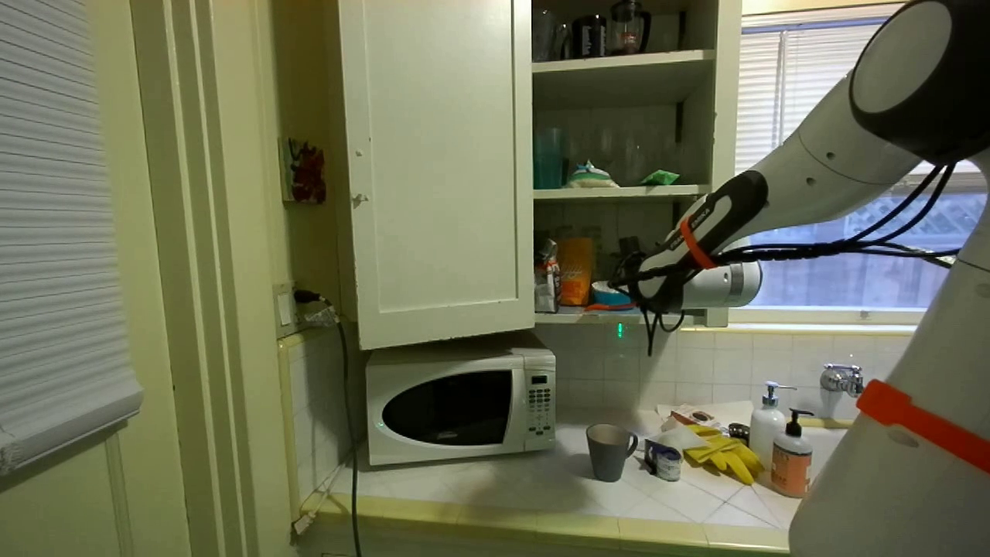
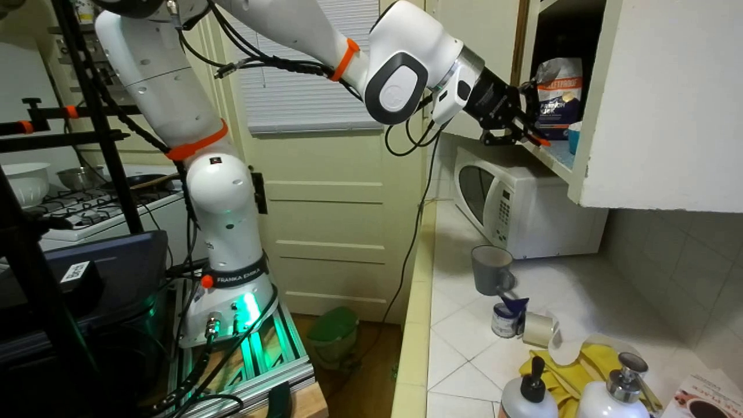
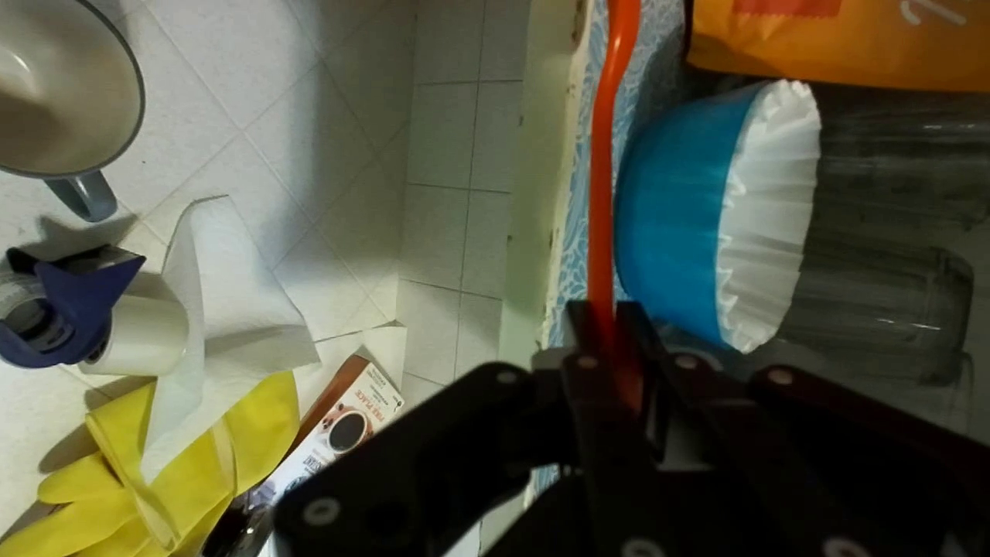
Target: Move the orange spoon to the open cupboard
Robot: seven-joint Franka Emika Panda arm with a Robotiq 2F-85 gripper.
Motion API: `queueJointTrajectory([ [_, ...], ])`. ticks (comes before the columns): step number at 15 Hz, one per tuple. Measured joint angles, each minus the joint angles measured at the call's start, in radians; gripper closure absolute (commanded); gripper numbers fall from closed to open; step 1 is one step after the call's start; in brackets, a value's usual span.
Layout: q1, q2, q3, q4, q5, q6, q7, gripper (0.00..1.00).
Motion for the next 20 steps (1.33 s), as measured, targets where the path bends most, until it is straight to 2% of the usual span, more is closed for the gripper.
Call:
queueJointTrajectory([
  [15,0.227,0.073,-0.226,0.085,0.0,0.0,0.0,0.97],
  [16,0.24,0.078,-0.238,0.091,0.0,0.0,0.0,0.91],
  [17,0.253,0.084,-0.25,0.096,0.0,0.0,0.0,0.65],
  [18,0.266,0.088,-0.261,0.101,0.0,0.0,0.0,0.63],
  [20,0.287,0.097,-0.28,0.111,0.0,-0.001,0.0,0.51],
])
